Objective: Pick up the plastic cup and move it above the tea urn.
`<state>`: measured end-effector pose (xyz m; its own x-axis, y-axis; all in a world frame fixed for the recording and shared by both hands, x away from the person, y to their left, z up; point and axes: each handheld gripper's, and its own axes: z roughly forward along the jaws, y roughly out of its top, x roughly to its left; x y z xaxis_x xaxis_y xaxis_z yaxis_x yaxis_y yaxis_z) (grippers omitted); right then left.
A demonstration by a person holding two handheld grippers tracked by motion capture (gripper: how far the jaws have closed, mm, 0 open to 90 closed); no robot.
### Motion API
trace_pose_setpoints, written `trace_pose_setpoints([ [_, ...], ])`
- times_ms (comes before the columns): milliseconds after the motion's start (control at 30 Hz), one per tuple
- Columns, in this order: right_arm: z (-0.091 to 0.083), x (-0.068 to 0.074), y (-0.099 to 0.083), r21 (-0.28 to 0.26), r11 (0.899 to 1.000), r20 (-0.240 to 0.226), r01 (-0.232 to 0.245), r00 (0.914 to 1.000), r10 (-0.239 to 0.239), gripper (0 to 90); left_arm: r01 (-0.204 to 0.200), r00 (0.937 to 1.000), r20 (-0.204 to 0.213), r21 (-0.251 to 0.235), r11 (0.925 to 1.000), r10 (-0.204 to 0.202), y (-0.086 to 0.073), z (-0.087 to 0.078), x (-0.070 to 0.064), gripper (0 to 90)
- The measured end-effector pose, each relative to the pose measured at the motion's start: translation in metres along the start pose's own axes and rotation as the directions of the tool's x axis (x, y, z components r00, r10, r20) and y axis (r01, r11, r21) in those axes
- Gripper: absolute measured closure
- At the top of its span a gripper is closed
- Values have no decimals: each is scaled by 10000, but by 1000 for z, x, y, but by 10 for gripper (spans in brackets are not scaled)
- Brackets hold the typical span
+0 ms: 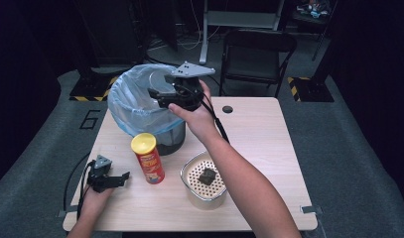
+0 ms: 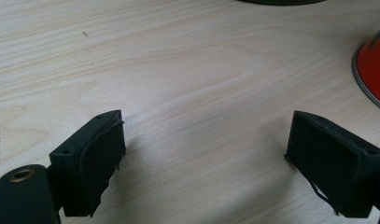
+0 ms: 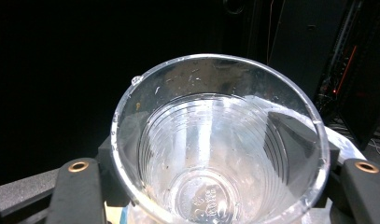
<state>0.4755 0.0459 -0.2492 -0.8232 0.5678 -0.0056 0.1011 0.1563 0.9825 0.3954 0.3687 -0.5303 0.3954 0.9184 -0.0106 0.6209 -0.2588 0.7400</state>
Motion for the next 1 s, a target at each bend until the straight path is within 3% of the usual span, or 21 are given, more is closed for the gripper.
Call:
trace_pose_setpoints([
  [167,11,1,1,238,9997,42,22,10000,-23,308,28,10000,-15,-19,10000,-28,0,0,0,112],
  [500,31,-6,1,260,9996,794,-73,9968,52,307,25,10000,-50,6,10000,-25,0,-1,-1,111],
  [700,51,-14,5,710,9974,1183,-115,9930,31,304,-29,10000,-30,52,10000,29,0,-1,0,110],
  [1000,73,-18,8,1123,9929,1167,-393,9928,261,286,122,9999,-43,65,9999,-122,-1,-1,-2,110],
])
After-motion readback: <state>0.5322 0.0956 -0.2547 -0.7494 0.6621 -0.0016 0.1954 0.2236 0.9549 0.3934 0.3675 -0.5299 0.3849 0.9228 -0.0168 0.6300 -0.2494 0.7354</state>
